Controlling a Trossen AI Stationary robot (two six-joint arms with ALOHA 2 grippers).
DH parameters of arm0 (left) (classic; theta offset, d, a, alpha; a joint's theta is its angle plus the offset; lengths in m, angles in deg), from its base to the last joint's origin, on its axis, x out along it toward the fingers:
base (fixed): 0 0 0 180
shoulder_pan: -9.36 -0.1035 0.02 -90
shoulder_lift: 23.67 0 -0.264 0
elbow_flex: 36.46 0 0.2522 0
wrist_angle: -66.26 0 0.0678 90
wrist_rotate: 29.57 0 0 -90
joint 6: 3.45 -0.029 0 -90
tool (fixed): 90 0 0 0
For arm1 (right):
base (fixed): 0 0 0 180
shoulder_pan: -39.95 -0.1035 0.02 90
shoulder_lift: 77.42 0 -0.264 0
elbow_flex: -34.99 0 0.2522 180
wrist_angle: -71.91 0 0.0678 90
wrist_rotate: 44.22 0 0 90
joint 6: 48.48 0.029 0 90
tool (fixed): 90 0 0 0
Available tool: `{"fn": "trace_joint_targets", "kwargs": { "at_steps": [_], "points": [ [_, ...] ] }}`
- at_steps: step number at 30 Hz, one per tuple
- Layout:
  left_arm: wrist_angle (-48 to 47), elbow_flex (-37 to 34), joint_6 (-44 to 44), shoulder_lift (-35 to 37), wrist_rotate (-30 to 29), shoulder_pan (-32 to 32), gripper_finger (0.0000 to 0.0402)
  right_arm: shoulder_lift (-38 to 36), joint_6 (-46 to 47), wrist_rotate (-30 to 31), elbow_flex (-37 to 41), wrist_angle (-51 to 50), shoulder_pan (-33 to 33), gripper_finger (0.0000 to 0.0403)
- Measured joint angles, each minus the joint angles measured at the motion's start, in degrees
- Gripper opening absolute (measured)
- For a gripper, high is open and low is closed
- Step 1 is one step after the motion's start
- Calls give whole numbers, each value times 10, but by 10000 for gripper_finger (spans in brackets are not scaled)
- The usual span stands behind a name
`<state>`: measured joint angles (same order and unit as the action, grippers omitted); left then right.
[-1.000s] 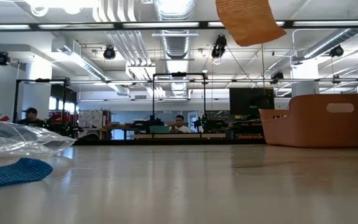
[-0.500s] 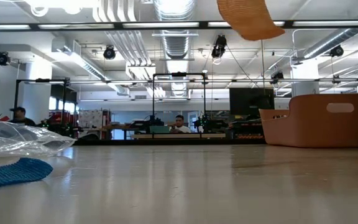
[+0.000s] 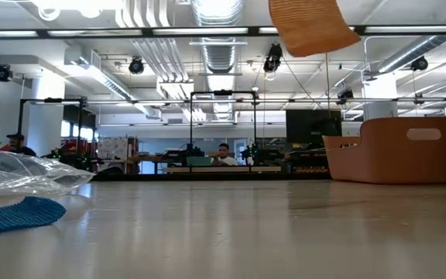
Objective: Roll bandage
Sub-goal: Roll the orange bandage
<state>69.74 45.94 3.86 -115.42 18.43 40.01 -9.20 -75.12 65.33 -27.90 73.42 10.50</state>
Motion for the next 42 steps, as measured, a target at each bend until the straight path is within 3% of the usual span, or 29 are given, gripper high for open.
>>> {"fn": "trace_joint_targets", "kwargs": {
  "at_steps": [10,18,23,27,33,42],
  "points": [
    [-2,0,-40,0,-2,-1,75,-3,1,-5,0,-5,6,9],
    [-13,3,-127,36,-34,4,168,-79,15,4,0,-4,9,10],
    [11,3,-59,25,-38,-21,230,-118,22,3,-1,-8,9,9],
    [72,3,-51,-19,-38,-40,258,-124,28,4,-1,-14,10,9],
    [177,2,-20,-65,38,-58,263,-109,26,49,-1,-31,11,9],
    [198,2,13,-91,32,-86,215,-91,19,40,0,-30,11,9]
  ]
}}
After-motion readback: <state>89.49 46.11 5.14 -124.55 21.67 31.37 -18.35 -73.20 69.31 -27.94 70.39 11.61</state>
